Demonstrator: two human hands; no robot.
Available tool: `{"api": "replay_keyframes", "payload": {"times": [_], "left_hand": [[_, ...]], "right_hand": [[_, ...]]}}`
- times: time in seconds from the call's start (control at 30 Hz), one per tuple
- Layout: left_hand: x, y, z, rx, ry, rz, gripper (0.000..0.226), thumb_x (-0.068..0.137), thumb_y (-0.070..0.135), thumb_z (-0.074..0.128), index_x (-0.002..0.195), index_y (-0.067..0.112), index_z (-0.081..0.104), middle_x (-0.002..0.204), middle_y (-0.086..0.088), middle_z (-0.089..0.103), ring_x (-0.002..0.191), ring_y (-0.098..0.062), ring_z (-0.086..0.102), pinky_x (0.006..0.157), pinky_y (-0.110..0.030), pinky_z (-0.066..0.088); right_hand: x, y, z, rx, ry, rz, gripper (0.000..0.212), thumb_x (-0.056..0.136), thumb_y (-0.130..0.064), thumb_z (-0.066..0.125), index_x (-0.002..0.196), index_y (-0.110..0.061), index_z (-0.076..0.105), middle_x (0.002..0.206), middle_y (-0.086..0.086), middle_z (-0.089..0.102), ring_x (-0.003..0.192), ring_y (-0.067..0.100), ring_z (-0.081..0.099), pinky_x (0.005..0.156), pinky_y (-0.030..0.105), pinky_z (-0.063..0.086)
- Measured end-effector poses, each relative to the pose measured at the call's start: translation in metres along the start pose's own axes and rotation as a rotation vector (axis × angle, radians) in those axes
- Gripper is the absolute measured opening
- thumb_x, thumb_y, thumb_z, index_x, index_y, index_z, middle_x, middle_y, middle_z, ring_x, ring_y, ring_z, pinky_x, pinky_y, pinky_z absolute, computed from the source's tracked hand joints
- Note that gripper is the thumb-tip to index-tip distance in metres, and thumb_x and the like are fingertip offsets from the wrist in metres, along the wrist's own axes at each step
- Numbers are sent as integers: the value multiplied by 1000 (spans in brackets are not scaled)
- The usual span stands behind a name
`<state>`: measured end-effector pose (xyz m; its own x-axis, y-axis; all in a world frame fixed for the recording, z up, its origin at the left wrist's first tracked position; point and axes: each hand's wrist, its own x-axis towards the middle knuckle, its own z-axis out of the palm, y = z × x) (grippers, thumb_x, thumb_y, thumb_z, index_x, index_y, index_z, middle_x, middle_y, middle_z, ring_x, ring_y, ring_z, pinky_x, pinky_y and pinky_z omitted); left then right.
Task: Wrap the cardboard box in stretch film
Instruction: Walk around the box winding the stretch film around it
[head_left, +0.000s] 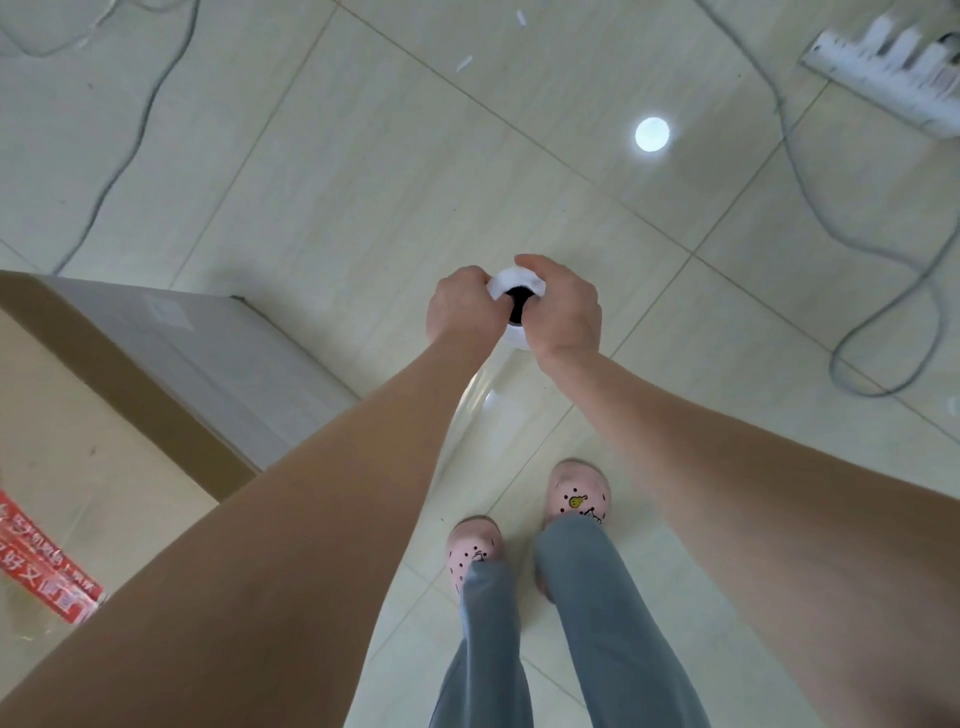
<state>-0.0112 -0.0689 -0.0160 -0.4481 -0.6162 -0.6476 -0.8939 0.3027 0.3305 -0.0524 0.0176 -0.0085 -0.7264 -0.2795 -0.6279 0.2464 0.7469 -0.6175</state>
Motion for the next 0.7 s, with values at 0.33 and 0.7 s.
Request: {"api": "replay_keyframes", "payload": {"times": [0.33,0.7], "left_hand": [[-24,-12,1,-82,-122,119,44,88,23,59,131,14,54,121,-4,63,110,-21,59,85,-25,47],[-70,-40,5,103,68,133,61,87,22,60,144,19,36,140,-1,46,125,-21,48,96,-35,44]], "right_hand": [[-16,16,-8,-96,-1,17,56,94,-13,47,147,-24,31,142,5,40,125,24,47,93,30,38],[-46,39,-12,-490,35,-289,59,89,-20,59,142,-18,33,143,4,33,129,23,37,85,29,40]]}}
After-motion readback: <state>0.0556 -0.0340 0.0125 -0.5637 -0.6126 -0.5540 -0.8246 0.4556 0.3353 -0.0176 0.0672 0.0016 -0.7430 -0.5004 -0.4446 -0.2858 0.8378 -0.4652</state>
